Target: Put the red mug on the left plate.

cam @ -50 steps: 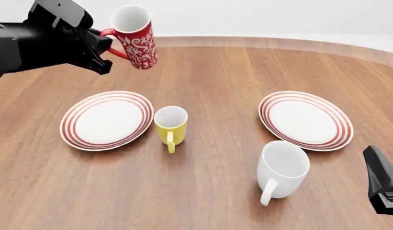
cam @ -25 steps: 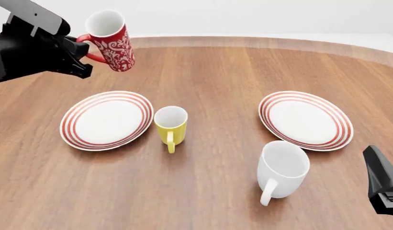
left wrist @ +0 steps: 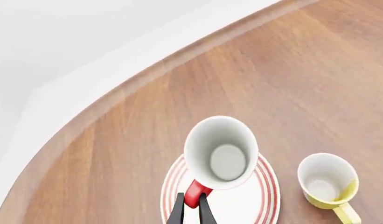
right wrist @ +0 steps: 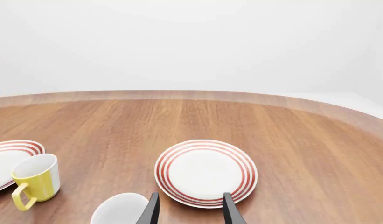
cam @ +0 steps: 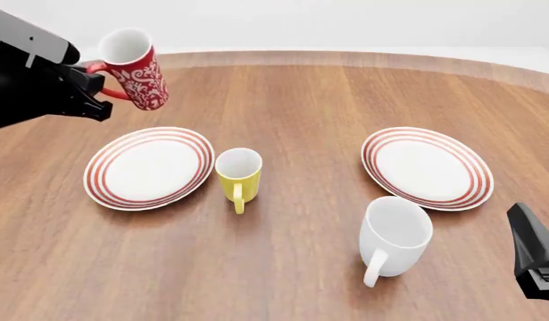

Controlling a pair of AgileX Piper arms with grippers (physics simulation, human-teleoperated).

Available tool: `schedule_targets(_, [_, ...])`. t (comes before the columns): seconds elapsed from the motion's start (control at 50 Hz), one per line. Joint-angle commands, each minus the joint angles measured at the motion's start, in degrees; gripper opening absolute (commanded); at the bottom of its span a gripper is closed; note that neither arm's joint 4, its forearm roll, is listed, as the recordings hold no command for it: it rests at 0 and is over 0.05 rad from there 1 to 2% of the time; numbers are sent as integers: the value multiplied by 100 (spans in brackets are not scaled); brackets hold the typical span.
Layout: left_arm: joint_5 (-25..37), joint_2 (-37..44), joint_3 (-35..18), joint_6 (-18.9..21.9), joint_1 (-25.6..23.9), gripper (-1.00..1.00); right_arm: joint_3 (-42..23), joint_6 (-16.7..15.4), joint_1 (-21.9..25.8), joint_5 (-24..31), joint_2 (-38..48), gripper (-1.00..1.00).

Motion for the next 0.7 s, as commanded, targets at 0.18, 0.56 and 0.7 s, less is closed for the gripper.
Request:
schedule_targets(0.18, [-272,193,228,-48,383,-100,0,0,0,0,1,100])
schedule_targets(0.56, [-643,352,641,-310,397,-100,0,-1,0,-1,3,100])
schedule_targets(0.7, [-686,412,664,-317,402,-100,0,0,1,0,0,100])
